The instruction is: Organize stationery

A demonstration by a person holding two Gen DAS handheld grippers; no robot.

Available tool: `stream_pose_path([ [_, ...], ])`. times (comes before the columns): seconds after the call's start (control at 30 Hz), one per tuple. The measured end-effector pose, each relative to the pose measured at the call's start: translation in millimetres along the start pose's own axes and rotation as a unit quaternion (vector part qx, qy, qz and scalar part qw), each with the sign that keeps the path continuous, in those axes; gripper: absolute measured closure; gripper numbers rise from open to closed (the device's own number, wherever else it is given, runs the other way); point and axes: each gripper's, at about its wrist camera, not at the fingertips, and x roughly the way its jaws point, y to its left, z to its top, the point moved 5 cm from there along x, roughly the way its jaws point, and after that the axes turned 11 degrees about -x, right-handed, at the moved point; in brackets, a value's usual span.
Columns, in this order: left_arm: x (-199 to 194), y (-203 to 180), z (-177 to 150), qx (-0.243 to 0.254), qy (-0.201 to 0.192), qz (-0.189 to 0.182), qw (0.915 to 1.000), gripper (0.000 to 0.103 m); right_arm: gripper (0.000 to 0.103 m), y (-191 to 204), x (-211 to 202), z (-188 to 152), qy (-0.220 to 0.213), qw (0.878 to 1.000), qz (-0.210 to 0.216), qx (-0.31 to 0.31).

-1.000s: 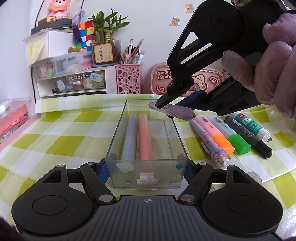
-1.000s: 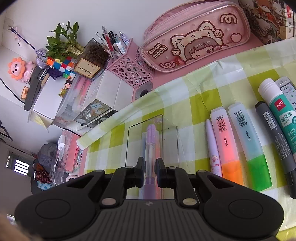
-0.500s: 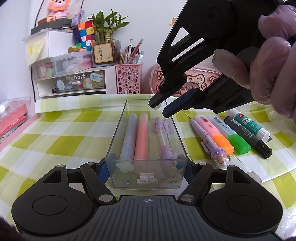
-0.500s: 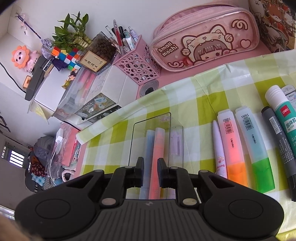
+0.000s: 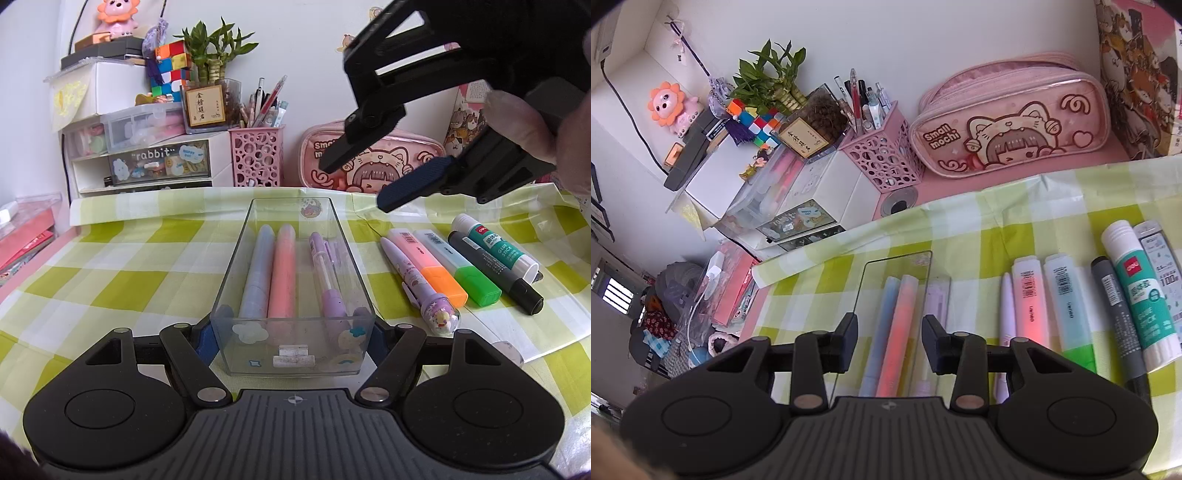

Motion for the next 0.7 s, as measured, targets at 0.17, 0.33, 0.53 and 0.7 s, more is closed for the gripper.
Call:
stream_pose_path([
  [0.17, 0.0, 0.0, 0.0, 0.0, 0.0, 0.0, 1.0, 0.03, 0.058, -16.7, -19.5, -12.2, -0.038, 0.998, -0.041, -0.03],
  [0.33, 0.5, -0.7, 0.1, 0.002, 0.001, 0.001, 1.0, 0.03, 0.057, -31.6, -31.9, -33.9, -0.069, 0.995, -0.056, -0.045],
  [0.53, 1.0, -1.3, 0.0, 0.004, 0.002, 0.001, 1.0, 0.03, 0.049, -45.0, -41.3, -61.6, -0.09, 0.993, -0.067, -0.029],
  [0.7, 3.3, 0.9, 0.7, -0.002, 0.008, -0.004, 1.0, 0.03, 0.048, -32.4, -39.6, -71.5, -0.091, 0.99, -0.061, -0.086],
])
